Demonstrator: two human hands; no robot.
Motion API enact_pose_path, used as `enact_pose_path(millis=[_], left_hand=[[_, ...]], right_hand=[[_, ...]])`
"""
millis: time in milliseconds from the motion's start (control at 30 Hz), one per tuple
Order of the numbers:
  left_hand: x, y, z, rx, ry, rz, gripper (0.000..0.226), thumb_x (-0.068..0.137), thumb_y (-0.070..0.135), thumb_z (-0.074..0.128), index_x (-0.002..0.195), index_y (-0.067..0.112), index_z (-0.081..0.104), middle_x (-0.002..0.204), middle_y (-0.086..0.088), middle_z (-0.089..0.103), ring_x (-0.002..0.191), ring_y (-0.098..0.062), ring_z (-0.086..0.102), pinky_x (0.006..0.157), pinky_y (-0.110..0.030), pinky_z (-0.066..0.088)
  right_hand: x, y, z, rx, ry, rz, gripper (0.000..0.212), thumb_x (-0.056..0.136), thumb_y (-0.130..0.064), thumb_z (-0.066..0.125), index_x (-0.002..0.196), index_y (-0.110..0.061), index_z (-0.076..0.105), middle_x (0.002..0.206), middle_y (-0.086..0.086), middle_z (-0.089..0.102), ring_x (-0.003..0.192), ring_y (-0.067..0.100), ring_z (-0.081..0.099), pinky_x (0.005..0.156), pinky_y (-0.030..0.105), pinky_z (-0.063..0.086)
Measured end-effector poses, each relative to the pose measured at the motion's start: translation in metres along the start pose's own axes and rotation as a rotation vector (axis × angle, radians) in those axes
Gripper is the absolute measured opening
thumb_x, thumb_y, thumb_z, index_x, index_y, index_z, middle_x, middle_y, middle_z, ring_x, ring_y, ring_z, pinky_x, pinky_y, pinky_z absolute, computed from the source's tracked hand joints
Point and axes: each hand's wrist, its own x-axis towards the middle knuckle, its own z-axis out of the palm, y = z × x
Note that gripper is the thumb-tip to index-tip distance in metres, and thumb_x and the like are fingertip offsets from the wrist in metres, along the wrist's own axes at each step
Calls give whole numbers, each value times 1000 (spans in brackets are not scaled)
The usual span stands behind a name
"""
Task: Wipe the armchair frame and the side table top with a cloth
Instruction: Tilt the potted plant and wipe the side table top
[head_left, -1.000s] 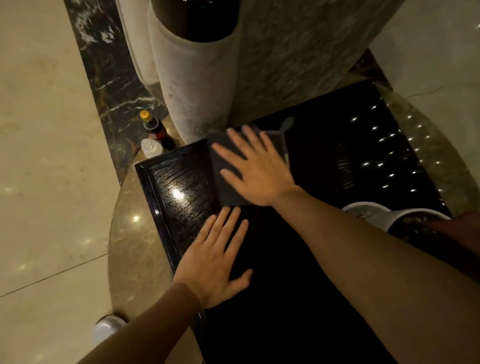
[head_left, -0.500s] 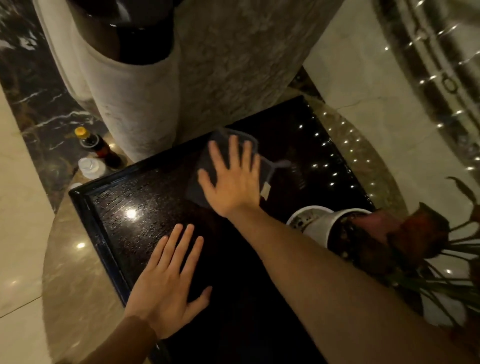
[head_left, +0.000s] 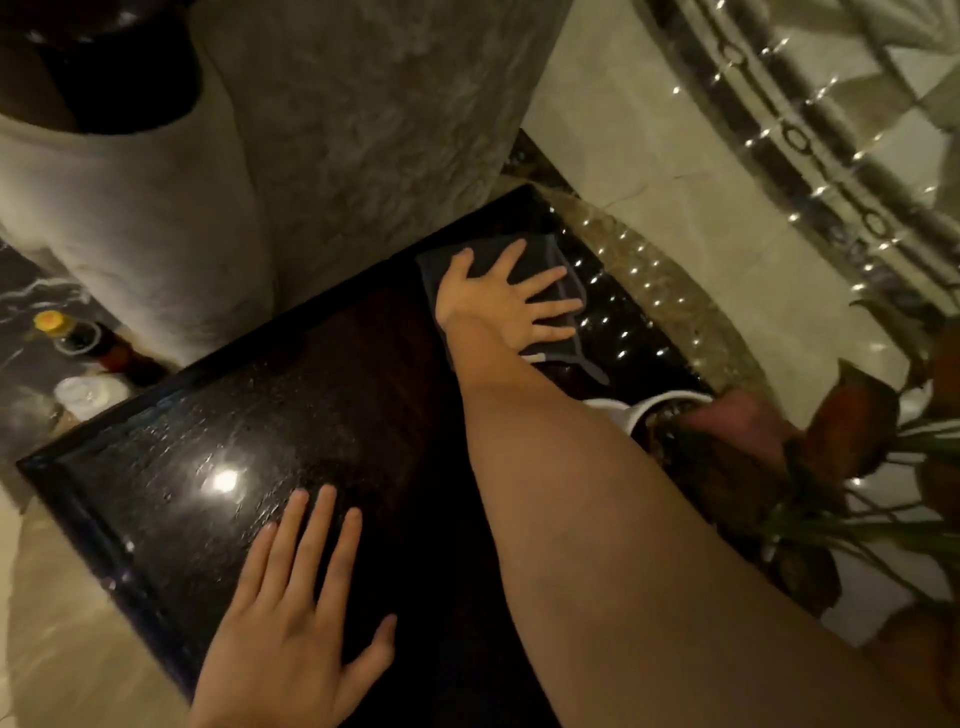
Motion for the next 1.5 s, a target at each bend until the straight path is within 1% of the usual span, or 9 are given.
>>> enact_pose_path(millis=[200, 367, 633, 867, 1000, 1133, 1233, 1367, 1500], left_hand=[[-2, 4, -10, 62, -110, -18, 89, 89, 68, 33, 153, 6, 23, 163, -21, 13, 152, -34, 3, 121, -53, 16], [-4, -3, -9, 4, -77, 21, 84, 89, 58, 33, 153, 5, 22, 163, -20, 11, 153, -32, 0, 122, -50, 10], [-7, -7, -27, -269, -110, -53, 63, 98, 45, 34, 152, 15, 31, 165, -12, 13, 152, -28, 0, 124, -45, 5], [-121, 87, -30, -320, -326, 137, 53, 90, 50, 55, 132, 17, 58, 136, -11, 43, 121, -32, 41, 102, -44, 38], [-183, 145, -14, -645, -445, -157, 44, 91, 38, 63, 125, 12, 54, 124, -8, 38, 97, -21, 50, 84, -29, 45], [-239, 163, 4, -777, -666, -514, 29, 92, 29, 64, 107, 6, 54, 111, -15, 50, 91, -31, 57, 77, -32, 42], [-277, 153, -4, -1035, -1099, -919, 14, 92, 10, 63, 91, -2, 56, 92, -24, 51, 81, -34, 52, 74, -39, 39], [-293, 134, -37, -949, -1365, -717, 18, 88, 8, 68, 96, -8, 69, 87, -21, 68, 82, -32, 66, 69, -36, 47], [-265, 132, -77, -816, -1260, -296, 13, 81, 7, 75, 80, 19, 78, 81, 2, 76, 84, -18, 72, 75, -31, 54]], right_hand=[[-108, 59, 14, -220, -36, -502, 76, 93, -73, 16, 159, -39, 0, 168, 16, -12, 148, 53, -20, 115, 72, -8], [-164, 135, 16, -238, 59, -541, 68, 98, -65, 25, 159, -38, 15, 170, 12, 6, 154, 45, -4, 121, 62, 7], [-316, 258, 49, -207, 63, -354, 70, 95, -72, 24, 158, -46, 8, 171, 4, 4, 155, 41, -4, 122, 62, 7], [-407, 349, 40, 73, -23, 234, 64, 90, -77, 8, 149, -61, -11, 169, -2, -13, 153, 43, 3, 119, 59, 20], [-434, 358, 41, 272, -69, 381, 66, 100, -60, 34, 153, -55, -4, 166, 9, 4, 145, 39, 31, 111, 50, 39], [-489, 380, 38, 583, -192, 456, 73, 104, -40, 46, 146, -59, -10, 120, 15, 60, 96, 28, 65, 80, 35, 52], [-536, 404, 27, 620, -398, 514, 55, 99, -23, 53, 150, -36, 35, 112, 11, 68, 99, 27, 67, 76, 28, 43], [-573, 454, -5, 1144, -538, 844, 16, 87, -11, 74, 102, -10, 69, 109, 15, 72, 104, 34, 69, 84, 42, 57], [-577, 486, -49, 1472, -719, 829, 40, 66, -9, 87, 104, -13, 73, 111, 18, 72, 99, 39, 70, 72, 40, 55]])
